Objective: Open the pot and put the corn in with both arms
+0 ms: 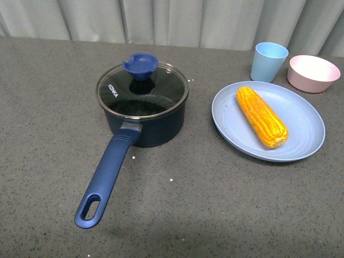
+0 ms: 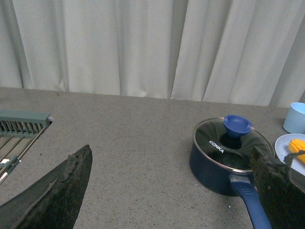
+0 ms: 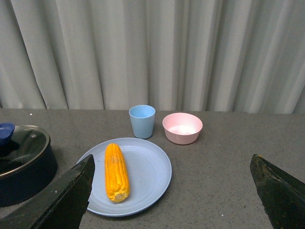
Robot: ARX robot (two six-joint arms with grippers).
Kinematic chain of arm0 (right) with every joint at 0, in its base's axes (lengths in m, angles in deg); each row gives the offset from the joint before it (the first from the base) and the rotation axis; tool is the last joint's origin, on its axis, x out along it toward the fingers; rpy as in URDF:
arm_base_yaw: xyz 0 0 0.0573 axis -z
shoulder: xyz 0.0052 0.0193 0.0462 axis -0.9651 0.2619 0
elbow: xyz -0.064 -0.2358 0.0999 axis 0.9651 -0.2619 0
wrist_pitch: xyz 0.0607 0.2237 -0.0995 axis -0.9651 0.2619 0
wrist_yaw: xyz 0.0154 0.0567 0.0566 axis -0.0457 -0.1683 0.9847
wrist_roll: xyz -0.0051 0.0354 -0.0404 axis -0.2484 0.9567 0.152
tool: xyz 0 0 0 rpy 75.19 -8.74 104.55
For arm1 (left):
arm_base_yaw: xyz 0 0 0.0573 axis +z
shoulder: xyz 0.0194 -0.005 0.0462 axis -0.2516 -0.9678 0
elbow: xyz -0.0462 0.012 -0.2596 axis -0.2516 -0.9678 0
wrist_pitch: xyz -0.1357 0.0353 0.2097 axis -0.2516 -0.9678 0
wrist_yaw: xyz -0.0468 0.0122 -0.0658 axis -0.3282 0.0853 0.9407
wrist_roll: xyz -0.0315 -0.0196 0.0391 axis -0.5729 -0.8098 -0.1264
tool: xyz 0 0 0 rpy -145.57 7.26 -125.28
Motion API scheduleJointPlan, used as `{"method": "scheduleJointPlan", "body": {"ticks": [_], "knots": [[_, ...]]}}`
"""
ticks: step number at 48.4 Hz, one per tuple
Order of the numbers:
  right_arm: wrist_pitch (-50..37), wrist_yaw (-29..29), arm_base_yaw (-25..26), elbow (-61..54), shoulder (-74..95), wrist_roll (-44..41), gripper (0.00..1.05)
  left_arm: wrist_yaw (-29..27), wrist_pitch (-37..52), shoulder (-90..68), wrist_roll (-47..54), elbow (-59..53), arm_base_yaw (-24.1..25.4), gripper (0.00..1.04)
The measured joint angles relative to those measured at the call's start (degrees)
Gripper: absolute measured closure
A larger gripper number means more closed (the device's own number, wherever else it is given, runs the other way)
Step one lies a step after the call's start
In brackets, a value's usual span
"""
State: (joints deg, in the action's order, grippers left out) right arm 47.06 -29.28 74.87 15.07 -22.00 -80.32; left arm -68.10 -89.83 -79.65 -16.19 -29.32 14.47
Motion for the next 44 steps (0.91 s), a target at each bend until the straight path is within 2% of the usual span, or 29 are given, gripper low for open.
{"method": "scheduleJointPlan", "body": {"ticks": [44], "knots": [[0.0, 0.0, 0.0, 0.0, 0.0, 0.0, 0.09, 0.0, 0.0, 0.0, 0.0, 0.0, 0.0, 0.06]]}}
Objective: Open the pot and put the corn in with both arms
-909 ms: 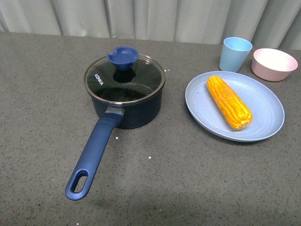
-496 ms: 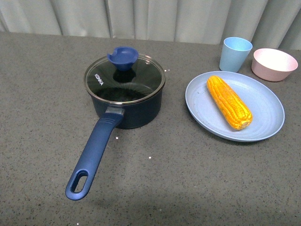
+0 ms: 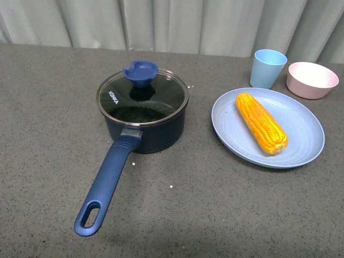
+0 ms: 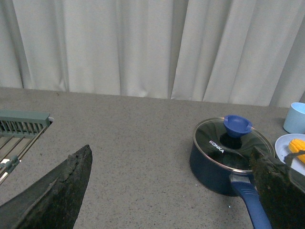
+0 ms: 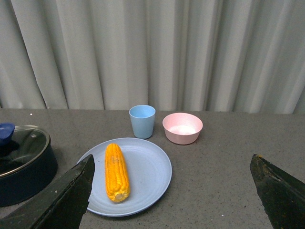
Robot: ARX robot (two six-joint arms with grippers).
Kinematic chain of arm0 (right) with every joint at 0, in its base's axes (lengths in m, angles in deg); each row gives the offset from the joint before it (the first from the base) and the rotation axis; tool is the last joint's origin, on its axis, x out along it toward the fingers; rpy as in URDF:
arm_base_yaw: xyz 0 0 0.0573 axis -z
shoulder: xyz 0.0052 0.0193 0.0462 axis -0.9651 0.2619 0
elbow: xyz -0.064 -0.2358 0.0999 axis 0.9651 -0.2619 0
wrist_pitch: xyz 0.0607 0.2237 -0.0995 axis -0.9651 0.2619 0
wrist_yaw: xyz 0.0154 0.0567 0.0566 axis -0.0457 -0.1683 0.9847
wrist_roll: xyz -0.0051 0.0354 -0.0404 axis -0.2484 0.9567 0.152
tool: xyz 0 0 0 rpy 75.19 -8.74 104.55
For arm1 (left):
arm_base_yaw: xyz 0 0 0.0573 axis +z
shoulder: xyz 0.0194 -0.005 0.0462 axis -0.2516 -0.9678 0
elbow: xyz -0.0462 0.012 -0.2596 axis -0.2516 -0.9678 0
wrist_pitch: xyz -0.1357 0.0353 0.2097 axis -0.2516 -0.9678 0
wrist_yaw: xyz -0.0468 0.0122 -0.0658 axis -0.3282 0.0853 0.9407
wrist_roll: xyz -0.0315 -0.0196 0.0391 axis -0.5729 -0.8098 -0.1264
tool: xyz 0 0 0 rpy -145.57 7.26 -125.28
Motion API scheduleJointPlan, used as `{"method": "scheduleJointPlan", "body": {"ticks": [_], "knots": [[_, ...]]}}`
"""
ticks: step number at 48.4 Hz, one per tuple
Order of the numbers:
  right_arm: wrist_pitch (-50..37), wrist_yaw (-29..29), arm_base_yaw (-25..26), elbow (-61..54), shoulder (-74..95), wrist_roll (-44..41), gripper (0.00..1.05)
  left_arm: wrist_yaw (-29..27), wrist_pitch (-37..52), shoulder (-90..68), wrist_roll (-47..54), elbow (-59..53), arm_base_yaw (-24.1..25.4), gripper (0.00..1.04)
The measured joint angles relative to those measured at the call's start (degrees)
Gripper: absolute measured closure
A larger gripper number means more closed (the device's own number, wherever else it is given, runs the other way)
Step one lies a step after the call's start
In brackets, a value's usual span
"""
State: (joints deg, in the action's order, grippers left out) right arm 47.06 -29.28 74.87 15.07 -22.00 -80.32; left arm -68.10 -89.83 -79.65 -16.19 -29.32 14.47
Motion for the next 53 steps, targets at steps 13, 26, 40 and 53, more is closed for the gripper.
{"method": "scheduleJointPlan", "body": {"ticks": [13, 26, 40, 53], "knots": [[0.0, 0.0, 0.0, 0.0, 0.0, 0.0, 0.09, 0.0, 0.0, 0.0, 0.0, 0.0, 0.0, 0.06], [0.0, 0.0, 0.0, 0.0, 0.0, 0.0, 0.09, 0.0, 0.0, 0.0, 0.0, 0.0, 0.0, 0.06], [0.0, 0.0, 0.0, 0.0, 0.0, 0.0, 0.09, 0.0, 0.0, 0.0, 0.0, 0.0, 0.0, 0.06], [0.0, 0.0, 0.0, 0.0, 0.0, 0.0, 0.09, 0.0, 0.0, 0.0, 0.0, 0.0, 0.0, 0.06]]}}
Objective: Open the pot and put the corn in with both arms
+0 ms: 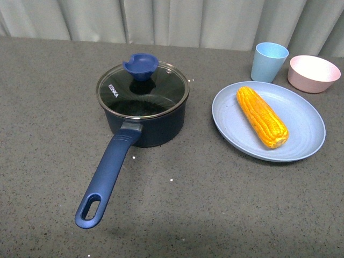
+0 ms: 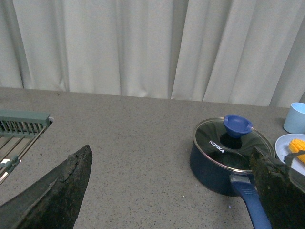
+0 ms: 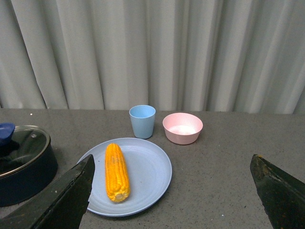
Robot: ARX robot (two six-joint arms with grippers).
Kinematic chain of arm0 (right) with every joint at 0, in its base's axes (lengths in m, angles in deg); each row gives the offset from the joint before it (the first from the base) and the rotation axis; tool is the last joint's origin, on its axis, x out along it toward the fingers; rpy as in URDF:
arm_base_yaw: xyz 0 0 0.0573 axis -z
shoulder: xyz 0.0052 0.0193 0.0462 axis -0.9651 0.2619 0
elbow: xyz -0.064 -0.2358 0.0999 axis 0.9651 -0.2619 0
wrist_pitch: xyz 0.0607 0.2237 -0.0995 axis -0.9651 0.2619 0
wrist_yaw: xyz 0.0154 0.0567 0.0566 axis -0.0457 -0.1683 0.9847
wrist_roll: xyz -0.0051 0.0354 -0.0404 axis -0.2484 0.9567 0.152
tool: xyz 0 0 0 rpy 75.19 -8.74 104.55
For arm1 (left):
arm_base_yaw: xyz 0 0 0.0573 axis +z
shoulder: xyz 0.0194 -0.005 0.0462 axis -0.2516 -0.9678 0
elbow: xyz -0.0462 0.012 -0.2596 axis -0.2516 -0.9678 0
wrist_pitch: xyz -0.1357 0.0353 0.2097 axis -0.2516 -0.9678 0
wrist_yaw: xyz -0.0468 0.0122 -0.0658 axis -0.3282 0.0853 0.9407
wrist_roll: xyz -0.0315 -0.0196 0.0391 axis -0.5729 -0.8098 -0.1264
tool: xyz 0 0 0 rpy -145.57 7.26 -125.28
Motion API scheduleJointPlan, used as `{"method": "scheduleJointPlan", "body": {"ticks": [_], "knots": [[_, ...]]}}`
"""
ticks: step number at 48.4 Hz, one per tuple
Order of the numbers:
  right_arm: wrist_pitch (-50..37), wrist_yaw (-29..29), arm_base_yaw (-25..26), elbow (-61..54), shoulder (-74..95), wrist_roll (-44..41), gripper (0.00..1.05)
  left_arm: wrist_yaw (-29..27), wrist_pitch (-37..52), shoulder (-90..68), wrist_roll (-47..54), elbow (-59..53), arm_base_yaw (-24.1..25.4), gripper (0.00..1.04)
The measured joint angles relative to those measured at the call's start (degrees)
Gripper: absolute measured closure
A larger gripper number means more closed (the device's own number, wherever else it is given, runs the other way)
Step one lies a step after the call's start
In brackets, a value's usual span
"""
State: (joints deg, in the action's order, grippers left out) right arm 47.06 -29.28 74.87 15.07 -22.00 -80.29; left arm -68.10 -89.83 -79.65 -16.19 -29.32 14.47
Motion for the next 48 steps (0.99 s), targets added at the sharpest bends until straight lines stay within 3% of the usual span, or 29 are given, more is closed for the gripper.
{"method": "scheduleJointPlan", "body": {"ticks": [32, 34, 36, 38, 41, 48], "knots": [[0.0, 0.0, 0.0, 0.0, 0.0, 0.0, 0.09, 0.0, 0.0, 0.0, 0.0, 0.0, 0.0, 0.06], [0.0, 0.0, 0.0, 0.0, 0.0, 0.0, 0.09, -1.7, -0.5, -0.5, -0.7, 0.1, -0.8, 0.06], [0.0, 0.0, 0.0, 0.0, 0.0, 0.0, 0.09, -10.7, -1.5, -4.1, -3.5, 0.6, -3.6, 0.06], [0.0, -0.1, 0.0, 0.0, 0.0, 0.0, 0.09, -12.3, 1.4, -8.9, -5.5, 0.6, -4.5, 0.06], [0.0, 0.0, 0.0, 0.0, 0.0, 0.0, 0.09, -9.0, 9.4, -17.9, -8.8, 1.3, -4.1, 0.06], [0.0, 0.0, 0.0, 0.0, 0.0, 0.0, 0.09, -9.0, 25.1, -35.8, -10.5, 4.4, -5.7, 0.06]]}}
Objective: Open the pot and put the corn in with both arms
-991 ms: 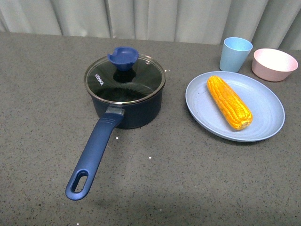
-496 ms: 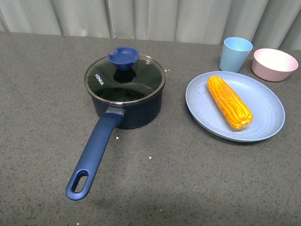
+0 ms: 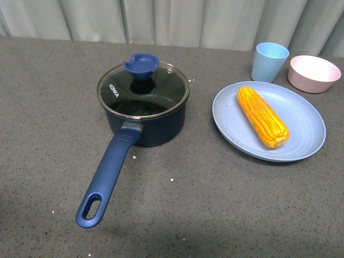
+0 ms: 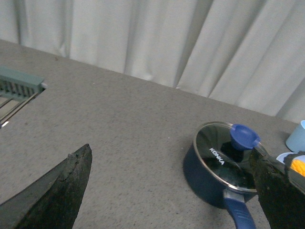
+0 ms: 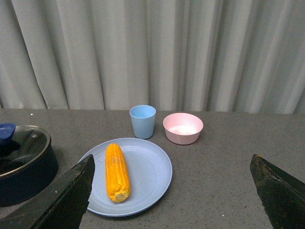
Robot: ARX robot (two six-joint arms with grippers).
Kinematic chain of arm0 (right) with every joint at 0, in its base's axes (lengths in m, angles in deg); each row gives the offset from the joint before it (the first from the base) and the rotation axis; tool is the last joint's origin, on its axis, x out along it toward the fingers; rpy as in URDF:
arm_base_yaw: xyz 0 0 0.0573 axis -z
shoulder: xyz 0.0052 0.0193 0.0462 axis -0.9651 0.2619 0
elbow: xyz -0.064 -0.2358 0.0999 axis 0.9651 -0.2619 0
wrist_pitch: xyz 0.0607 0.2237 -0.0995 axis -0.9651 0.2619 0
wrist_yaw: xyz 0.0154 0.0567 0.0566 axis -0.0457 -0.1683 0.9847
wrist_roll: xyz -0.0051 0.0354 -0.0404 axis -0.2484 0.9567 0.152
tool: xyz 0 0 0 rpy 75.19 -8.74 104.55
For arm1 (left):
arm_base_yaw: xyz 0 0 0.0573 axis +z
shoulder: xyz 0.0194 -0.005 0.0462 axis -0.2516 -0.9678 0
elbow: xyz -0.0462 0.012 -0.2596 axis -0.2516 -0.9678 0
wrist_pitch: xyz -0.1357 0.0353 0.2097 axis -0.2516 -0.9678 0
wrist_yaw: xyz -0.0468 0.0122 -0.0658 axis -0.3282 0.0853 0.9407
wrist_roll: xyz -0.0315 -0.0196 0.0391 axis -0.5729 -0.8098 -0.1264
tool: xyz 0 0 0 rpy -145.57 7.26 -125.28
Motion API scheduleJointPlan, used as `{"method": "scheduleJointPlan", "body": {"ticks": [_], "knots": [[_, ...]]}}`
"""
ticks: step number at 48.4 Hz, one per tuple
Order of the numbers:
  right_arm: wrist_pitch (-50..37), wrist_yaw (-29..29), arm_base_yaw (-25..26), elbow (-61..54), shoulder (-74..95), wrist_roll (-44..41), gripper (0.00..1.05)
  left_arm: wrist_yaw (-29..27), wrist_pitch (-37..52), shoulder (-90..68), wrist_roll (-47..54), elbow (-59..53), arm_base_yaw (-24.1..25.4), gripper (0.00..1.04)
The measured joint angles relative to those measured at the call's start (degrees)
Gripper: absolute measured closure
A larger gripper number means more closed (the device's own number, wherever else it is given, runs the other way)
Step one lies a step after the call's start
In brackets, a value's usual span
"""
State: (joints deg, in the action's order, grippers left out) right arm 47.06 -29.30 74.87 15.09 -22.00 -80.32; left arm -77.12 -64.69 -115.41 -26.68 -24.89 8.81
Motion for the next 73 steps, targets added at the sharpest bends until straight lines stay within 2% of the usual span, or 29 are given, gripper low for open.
{"method": "scheduleJointPlan", "body": {"ticks": [4, 9, 17, 31, 49, 73], "knots": [[0.0, 0.0, 0.0, 0.0, 0.0, 0.0, 0.09, -0.7, 17.1, -18.8, 1.8, 3.9, -3.7, 0.06], [0.0, 0.0, 0.0, 0.0, 0.0, 0.0, 0.09, 0.1, 28.6, -40.0, 0.1, 12.2, -7.2, 0.06], [0.0, 0.0, 0.0, 0.0, 0.0, 0.0, 0.09, 5.0, 29.2, -57.7, -3.7, 21.6, -11.4, 0.06], [0.0, 0.0, 0.0, 0.0, 0.0, 0.0, 0.09, 4.8, 32.2, -77.0, -1.1, 36.4, -14.3, 0.06], [0.0, 0.0, 0.0, 0.0, 0.0, 0.0, 0.09, 7.8, 32.5, -83.6, 0.2, 43.4, -14.3, 0.06], [0.0, 0.0, 0.0, 0.0, 0.0, 0.0, 0.09, 8.2, 32.4, -88.8, 2.1, 46.7, -14.3, 0.06]]}}
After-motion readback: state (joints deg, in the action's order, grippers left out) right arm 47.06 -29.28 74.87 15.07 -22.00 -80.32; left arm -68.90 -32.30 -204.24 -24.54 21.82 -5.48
